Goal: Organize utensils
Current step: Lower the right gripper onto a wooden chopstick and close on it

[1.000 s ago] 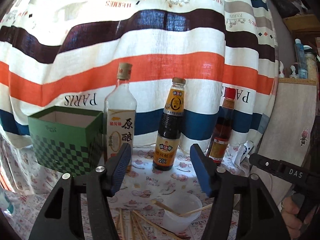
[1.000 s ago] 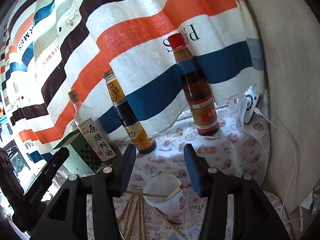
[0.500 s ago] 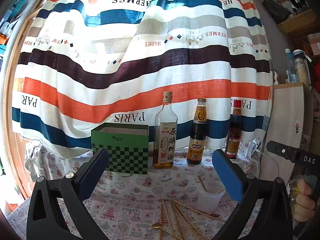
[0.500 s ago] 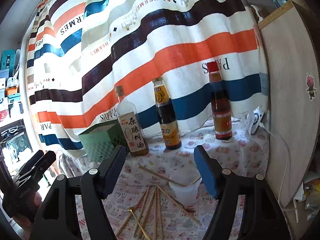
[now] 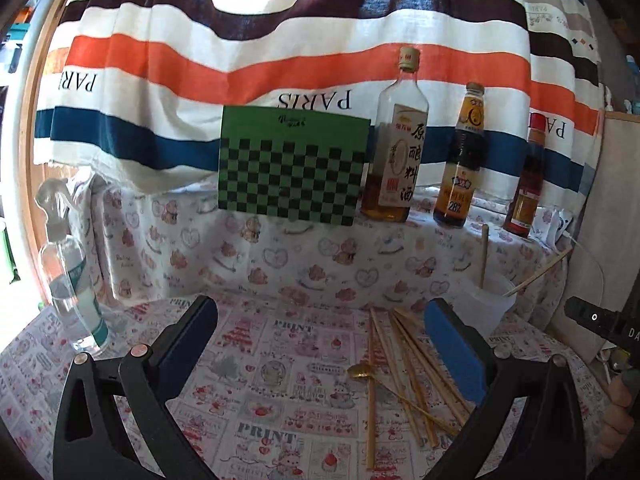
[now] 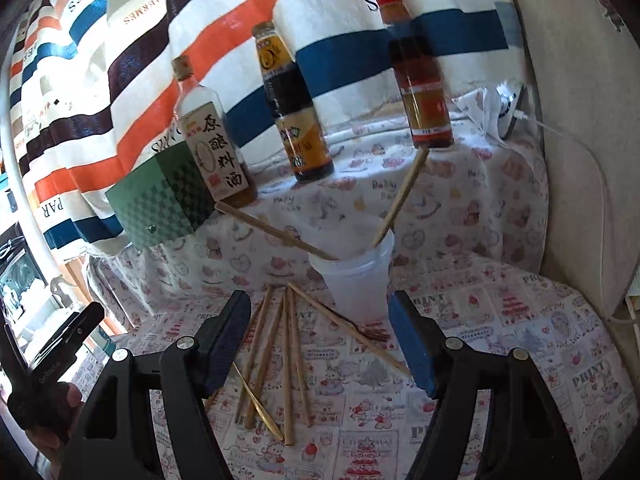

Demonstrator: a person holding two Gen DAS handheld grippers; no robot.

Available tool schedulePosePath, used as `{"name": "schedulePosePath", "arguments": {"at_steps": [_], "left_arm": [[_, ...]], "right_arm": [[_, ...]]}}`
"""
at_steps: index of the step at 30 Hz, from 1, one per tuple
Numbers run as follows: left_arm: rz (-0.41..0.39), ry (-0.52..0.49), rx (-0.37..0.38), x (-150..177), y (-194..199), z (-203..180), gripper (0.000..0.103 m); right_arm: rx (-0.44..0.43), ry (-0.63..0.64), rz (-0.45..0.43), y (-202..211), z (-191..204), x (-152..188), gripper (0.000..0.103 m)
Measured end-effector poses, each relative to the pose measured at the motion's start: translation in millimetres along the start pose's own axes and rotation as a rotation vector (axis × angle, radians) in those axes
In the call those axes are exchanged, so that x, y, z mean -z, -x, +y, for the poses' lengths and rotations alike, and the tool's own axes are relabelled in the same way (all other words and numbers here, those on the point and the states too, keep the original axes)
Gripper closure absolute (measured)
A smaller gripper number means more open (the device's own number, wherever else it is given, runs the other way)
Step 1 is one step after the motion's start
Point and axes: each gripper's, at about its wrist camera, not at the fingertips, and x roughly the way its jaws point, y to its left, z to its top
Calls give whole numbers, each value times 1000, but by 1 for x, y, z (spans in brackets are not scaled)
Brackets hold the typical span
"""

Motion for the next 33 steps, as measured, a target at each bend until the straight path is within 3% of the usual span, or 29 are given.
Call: {"name": "schedulePosePath", "arguments": {"at_steps": [3, 6, 10, 17, 23, 24, 29, 33], "left_arm": [[85, 23, 61, 8, -14, 1, 0], [104, -19, 26, 14, -22, -5, 0], [135, -68, -1, 21, -32, -11, 0], [273, -46, 18, 32, -53, -9, 0], [262, -124, -54, 38, -56, -19, 0], [269, -126, -50, 39, -57, -19, 0], [322, -141, -51, 44, -64, -21, 0], [377, -149, -60, 50, -74, -21, 0]], "right_arm": [[-26, -29, 45, -11, -7, 2, 30], [29, -15, 41, -17, -8, 5, 30], [40, -2, 73, -28, -8, 9, 30], [25, 31, 133, -42, 3, 19, 30], [23, 99, 249, -57, 18, 33, 30], [20, 109, 287, -61, 19, 36, 32], [-31, 136, 451, -80, 26, 54, 58], [-65, 193, 518, -86, 39, 66, 67]]}}
